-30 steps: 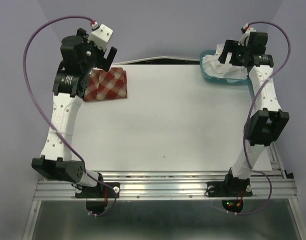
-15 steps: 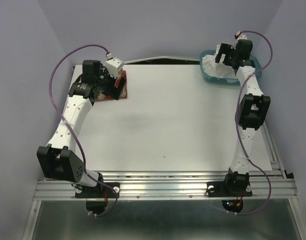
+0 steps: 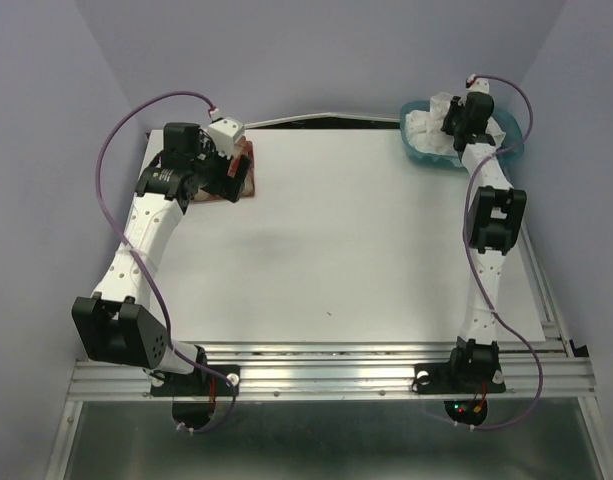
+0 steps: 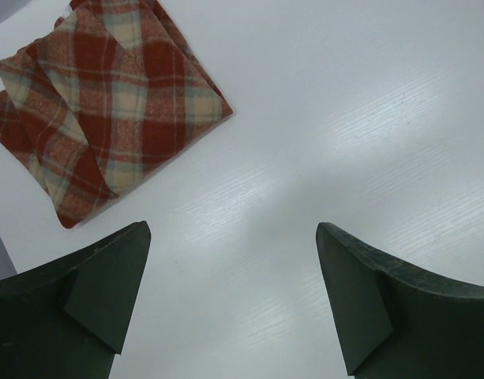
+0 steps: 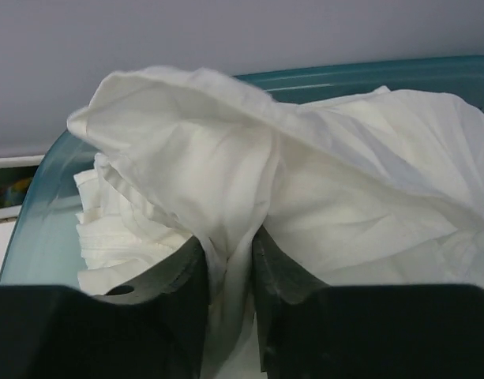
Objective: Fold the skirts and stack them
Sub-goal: Grab the skirt from the pile, then move the skirt to the center of the board
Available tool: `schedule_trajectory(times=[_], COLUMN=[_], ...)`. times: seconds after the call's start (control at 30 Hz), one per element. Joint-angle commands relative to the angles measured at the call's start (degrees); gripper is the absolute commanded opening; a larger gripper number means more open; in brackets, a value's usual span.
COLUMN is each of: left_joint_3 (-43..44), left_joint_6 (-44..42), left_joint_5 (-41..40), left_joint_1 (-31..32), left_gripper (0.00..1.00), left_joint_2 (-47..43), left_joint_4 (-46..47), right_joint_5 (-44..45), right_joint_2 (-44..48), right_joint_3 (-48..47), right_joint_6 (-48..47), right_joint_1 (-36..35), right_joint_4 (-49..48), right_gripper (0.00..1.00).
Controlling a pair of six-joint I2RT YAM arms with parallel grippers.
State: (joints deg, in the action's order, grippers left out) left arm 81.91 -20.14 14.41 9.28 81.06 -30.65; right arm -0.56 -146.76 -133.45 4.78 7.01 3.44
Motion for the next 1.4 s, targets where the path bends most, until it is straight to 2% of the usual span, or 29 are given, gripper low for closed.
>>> schedule_trajectory(times=[0.0, 0.03, 0.13, 0.43, 0.67, 0.83, 0.97, 1.0, 1.07, 1.17, 1.2, 1.23, 1.27, 1.33, 1.37], left_joint_3=[1.0, 1.0, 1.1, 1.1, 1.2, -0.6, -3.7, -4.5, -7.1, -10.4, -11.1, -12.0, -13.5, -15.7, -16.4], left_joint_6=[1.2, 1.2, 2.0, 5.8, 6.4, 6.4, 4.7, 4.2, 3.2, 1.4, 0.7, 0.3, -0.8, -1.4, -1.7], left_joint_5=[-0.3, -0.2, -0.1, 1.5, 2.9, 5.1, 7.6, 8.0, 9.0, 11.7, 13.2, 14.2, 15.3, 17.2, 17.6], left_joint_1=[0.1, 0.1, 0.1, 0.0, -0.2, -0.3, -0.3, -0.3, -0.3, -0.3, -0.3, -0.3, -0.2, 0.1, 0.4], left_gripper=[0.99, 0.99, 0.99, 0.99, 0.99, 0.99, 0.99, 0.98, 0.98, 0.95, 0.94, 0.94, 0.93, 0.9, 0.88], left_joint_2=[-1.7, -1.8, -2.4, -3.2, -4.9, -5.9, -6.9, -7.1, -7.9, -8.5, -8.6, -8.6, -8.5, -8.4, -8.3], left_joint_4=[1.1, 1.2, 1.5, 1.9, 2.9, 3.8, 4.5, 5.0, 5.7, 6.1, 6.4, 6.6, 6.7, 7.0, 7.4], right_joint_5=[-1.0, -2.0, -6.7, -25.5, -37.8, -50.7, -62.7, -68.6, -72.8, -77.3, -77.4, -76.4, -74.8, -71.0, -70.0], right_joint_2=[4.6, 5.7, 11.0, 26.1, 33.3, 41.9, 46.7, 47.5, 48.7, 48.2, 45.6, 43.8, 41.7, 35.8, 34.6], right_joint_3=[-3.5, -3.7, -4.1, -1.7, 0.0, 12.7, 27.9, 34.2, 39.9, 44.7, 43.6, 42.0, 37.6, 34.8, 35.7], right_joint_6=[-0.6, 0.0, 2.8, 13.8, 21.8, 26.6, 23.3, 20.3, 15.5, -4.0, -22.4, -32.3, -49.3, -59.1, -58.5], right_joint_1=[-0.5, -0.5, -0.5, -1.0, -1.0, -1.0, -1.6, -1.6, -1.6, -1.6, -1.6, -2.2, -2.2, -3.0, -3.0], right_joint_4=[-4.3, -3.9, -1.5, -0.1, 1.4, -0.2, -0.6, -0.6, 1.0, 15.1, 30.8, 40.8, 59.5, 72.9, 76.0], right_gripper=[0.22, 0.12, 0.01, 0.01, 0.01, 0.01, 0.01, 0.03, 0.06, 0.12, 0.14, 0.19, 0.2, 0.24, 0.25])
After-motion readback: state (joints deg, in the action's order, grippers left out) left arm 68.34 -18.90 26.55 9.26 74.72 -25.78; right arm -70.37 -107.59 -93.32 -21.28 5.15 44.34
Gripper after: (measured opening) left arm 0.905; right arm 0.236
